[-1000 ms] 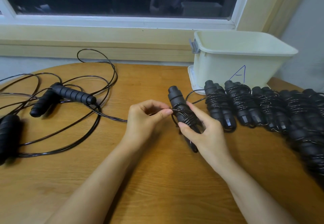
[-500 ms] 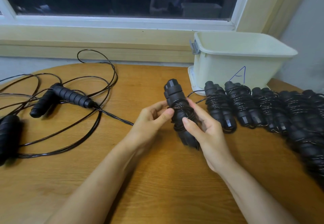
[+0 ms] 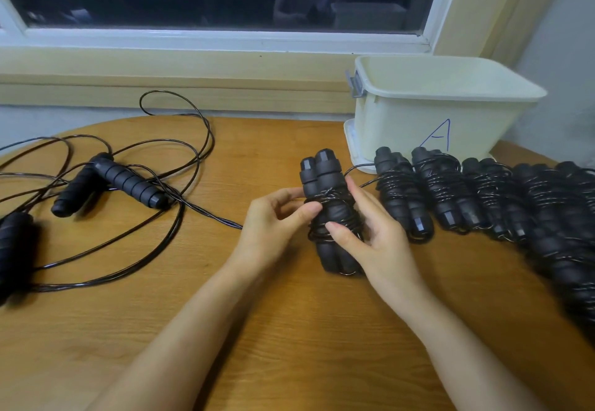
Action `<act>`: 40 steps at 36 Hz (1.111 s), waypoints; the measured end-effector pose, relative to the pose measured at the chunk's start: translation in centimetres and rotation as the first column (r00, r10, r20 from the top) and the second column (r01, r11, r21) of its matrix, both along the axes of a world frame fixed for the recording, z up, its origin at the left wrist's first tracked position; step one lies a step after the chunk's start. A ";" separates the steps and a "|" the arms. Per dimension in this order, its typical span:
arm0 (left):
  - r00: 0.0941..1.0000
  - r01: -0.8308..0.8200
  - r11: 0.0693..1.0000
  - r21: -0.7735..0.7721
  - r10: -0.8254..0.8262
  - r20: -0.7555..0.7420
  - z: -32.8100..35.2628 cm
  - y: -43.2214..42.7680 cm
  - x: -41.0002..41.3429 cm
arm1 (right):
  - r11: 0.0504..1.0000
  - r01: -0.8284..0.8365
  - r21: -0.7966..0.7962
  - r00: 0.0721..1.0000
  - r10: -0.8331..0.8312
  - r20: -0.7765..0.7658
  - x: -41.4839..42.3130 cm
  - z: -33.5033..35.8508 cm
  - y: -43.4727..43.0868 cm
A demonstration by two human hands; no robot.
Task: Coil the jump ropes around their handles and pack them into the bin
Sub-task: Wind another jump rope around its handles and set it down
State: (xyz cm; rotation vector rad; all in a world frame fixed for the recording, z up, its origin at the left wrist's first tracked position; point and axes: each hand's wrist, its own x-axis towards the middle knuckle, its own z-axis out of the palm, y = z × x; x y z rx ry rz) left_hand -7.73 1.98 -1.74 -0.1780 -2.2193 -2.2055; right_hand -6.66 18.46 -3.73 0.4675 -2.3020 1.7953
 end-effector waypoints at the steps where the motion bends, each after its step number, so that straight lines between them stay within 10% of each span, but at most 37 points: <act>1: 1.000 0.008 1.000 -0.014 -0.008 -0.007 -0.1 0.0 0.0 | 0.999 -0.011 -0.032 1.000 0.012 0.023 -0.1 0.0 0.1; 17: 0.986 0.120 0.967 0.223 -0.142 0.084 1.1 -0.6 0.2 | 0.927 -0.115 -0.356 0.960 0.196 0.200 0.4 0.8 0.4; 40: 0.970 -0.241 0.970 0.041 0.242 -0.016 0.9 0.5 0.6 | 0.923 0.274 0.271 0.942 -0.201 -0.267 0.9 0.0 -1.1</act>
